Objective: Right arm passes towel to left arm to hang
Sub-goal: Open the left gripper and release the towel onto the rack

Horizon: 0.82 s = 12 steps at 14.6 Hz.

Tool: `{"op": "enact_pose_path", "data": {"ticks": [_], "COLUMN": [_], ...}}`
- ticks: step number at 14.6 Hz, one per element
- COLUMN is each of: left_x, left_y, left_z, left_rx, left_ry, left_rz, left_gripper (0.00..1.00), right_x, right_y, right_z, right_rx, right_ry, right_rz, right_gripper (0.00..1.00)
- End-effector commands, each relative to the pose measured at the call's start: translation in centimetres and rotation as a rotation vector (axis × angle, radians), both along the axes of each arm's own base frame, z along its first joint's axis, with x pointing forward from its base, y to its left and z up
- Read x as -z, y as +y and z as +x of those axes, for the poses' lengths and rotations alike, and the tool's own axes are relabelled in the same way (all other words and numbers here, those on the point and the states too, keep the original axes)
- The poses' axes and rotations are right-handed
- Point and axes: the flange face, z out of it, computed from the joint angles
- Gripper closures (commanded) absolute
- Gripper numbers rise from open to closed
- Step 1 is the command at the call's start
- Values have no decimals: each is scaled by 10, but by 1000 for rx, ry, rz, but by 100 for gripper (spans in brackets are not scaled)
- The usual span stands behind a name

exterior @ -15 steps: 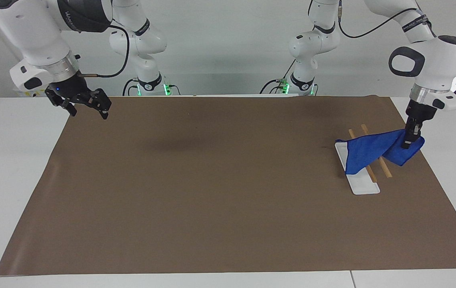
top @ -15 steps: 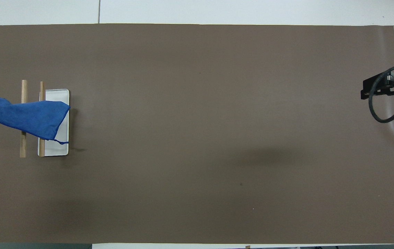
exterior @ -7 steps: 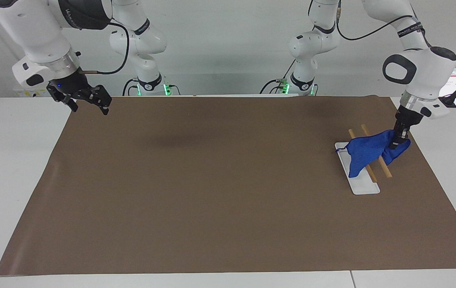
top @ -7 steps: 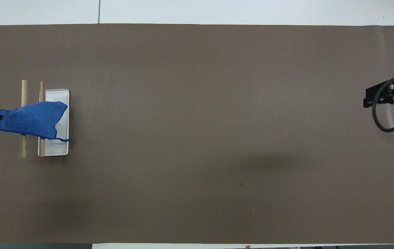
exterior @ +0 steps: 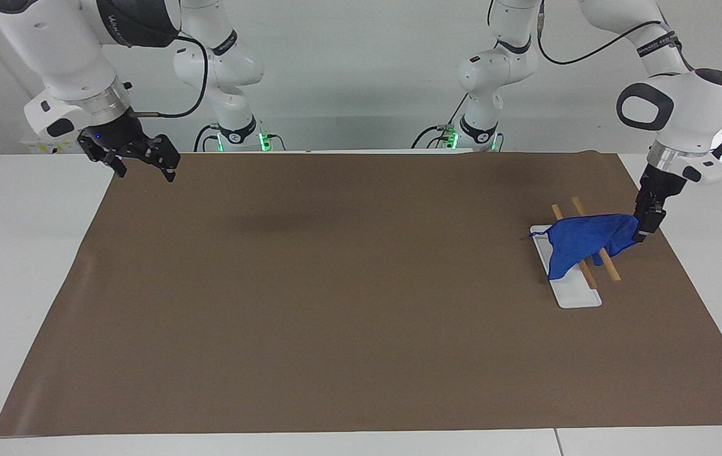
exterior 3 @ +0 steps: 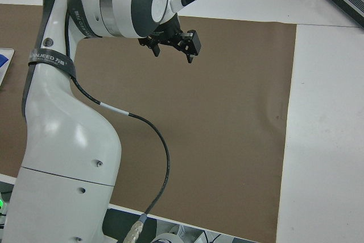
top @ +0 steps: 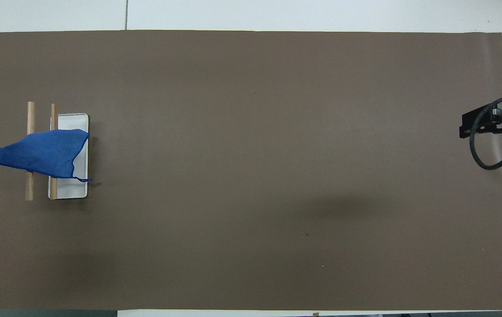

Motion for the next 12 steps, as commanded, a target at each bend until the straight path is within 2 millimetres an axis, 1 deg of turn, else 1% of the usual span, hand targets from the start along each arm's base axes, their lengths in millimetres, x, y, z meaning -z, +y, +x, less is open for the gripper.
{"op": "enact_pose_path", "data": {"ticks": [1,3,5,6,7,8,10,12], "left_x": [-25,-32,-46,-55,-54,-59,-62,-69], "left_y": [-4,-20,-29,-40,-52,-70,-108,-137], "left_z": [19,23,27,31,36,42,51,55], "left_rx": [95,231,364,442,519,605,732,820], "left_ry": [20,35,43,45,53,44,49,100], "left_rz": [8,34,61,76,87,105,127,158], "left_gripper": [0,0,0,0,0,0,0,0], "right_x": [-2,-3,-4,-6,-9,-8,-9,-9], "right_y": [-1,0,1,0,0,-1,-2,1], "right_z": [-5,-1,-1,-1,-3,-3,-2,-3], "right_rx": [17,12,6,2,-2,0,0,-2], "right_ry": [-20,-40,-35,-24,-6,2,-5,-6], "right_rz": [-13,-14,-14,-15,-14,-16,-16,-13], "right_gripper": [0,0,0,0,0,0,0,0]}}
